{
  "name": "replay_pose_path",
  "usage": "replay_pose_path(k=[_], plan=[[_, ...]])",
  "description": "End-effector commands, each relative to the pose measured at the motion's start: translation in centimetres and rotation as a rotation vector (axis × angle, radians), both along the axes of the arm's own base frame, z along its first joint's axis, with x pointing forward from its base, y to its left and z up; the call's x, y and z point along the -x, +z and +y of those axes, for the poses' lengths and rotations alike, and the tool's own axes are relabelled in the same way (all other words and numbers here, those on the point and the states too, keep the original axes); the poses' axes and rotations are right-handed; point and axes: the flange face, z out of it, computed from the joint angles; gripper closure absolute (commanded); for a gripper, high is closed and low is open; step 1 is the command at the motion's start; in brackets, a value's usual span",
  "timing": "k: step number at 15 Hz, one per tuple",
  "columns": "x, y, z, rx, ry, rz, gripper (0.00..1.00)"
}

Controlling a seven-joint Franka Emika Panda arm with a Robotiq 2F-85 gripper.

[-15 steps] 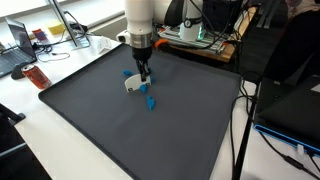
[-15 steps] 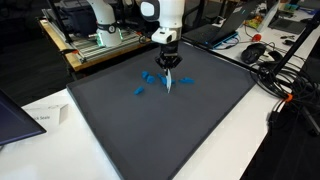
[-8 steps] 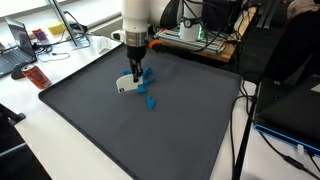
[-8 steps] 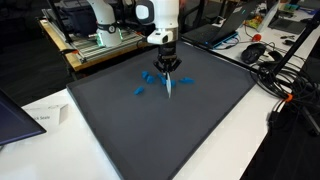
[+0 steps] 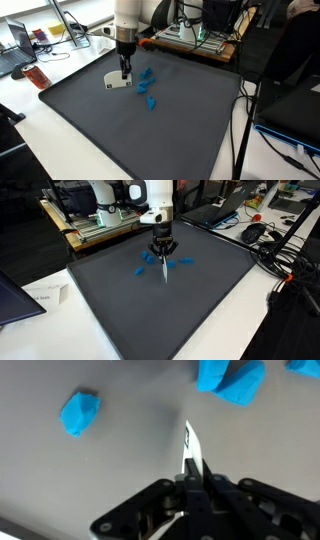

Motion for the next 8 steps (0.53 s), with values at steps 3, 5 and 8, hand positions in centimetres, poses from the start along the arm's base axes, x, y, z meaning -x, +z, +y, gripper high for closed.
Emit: replay_pose_path(k=[3, 5, 8], plan=[[-0.2, 3.7, 0.8, 0.051, 0.129, 0.006, 0.99], [-0.1, 5.1, 1.4, 0.081, 0.197, 0.015, 0.99], [0.3, 7.1, 3.0, 0.084, 0.302, 0.047, 0.99]])
